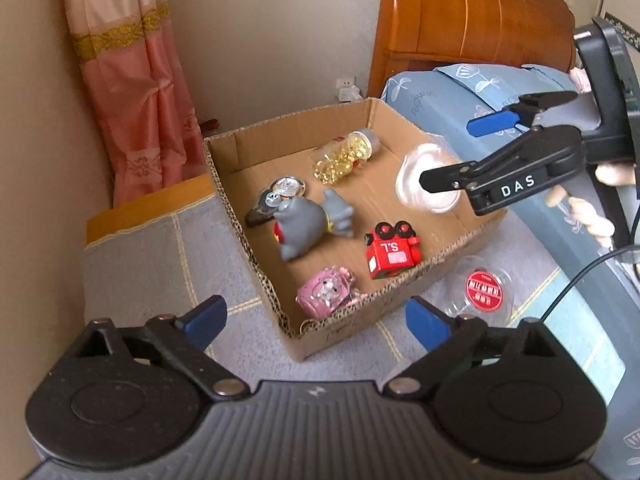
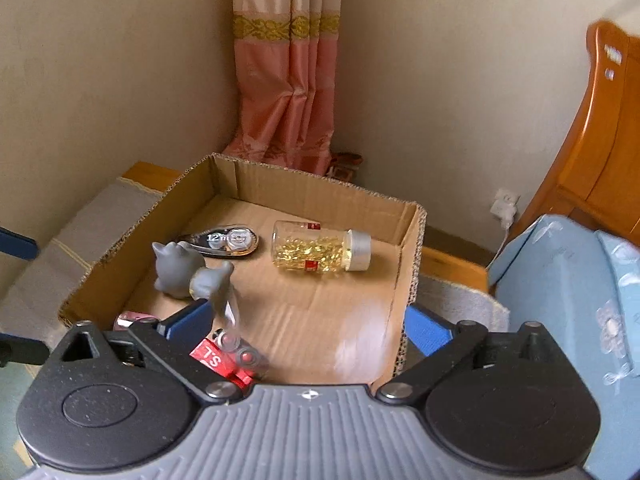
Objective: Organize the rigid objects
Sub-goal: 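Carry the jar and keychain over the box and open both tools to drop them, then return both tools to the bed toward the round box and toy block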
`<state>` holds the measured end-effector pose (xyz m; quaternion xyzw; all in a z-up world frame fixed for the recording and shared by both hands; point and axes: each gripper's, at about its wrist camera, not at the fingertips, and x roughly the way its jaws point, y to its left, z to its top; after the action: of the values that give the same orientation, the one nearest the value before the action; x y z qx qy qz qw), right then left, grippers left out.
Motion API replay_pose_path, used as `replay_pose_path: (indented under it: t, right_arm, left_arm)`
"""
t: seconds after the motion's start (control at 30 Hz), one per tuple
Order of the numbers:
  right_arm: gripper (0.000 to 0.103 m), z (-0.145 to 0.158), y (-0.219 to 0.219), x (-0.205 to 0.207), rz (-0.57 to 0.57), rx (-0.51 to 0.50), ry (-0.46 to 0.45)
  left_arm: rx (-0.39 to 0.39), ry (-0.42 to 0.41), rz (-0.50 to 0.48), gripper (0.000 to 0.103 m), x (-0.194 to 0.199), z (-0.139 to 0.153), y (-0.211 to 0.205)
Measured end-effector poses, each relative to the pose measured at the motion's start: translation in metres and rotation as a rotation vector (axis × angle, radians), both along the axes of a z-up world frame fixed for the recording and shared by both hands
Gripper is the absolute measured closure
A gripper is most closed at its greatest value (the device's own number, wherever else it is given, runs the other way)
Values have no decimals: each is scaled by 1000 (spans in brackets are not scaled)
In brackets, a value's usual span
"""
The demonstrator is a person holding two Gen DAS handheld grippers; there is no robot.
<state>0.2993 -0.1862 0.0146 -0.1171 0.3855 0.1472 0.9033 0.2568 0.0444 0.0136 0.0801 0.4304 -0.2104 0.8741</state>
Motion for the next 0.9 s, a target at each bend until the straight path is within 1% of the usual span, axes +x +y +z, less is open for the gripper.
replay_pose_path:
  t: [0.13,0.23,0.4,0.47,0.6,0.7,0.8,0.9]
  right_arm:
    - [0,4,2,-11,6,-11,-5]
    - [0,9,3,-21,5,-7,-10]
    - [0,13,1,-44,13,15,-19]
    - [0,13,0,-55,0,33,-26]
    - [0,3,-1,-86,-12,53,-34]
    - [0,-8,-1,-107,-33,55,-37]
    - [0,-19,-4,-127,-71,84,-34]
    - [0,-30,-8,-147,-107,117,-49]
  left_arm:
    - [15,-19,5,6,-11,2,0]
    - [30,-38,13,3,-20,3,0]
    - [37,-46,31,3,-36,1,2]
    - [41,-47,38,3,-43,1,2]
    - [57,-58,65,3,-57,0,1]
    - [78,-86,85,3,-68,0,-1]
    - [104,-112,113,2,-80,-2,-3]
    - [122,-110,142,1,-89,-10,-5]
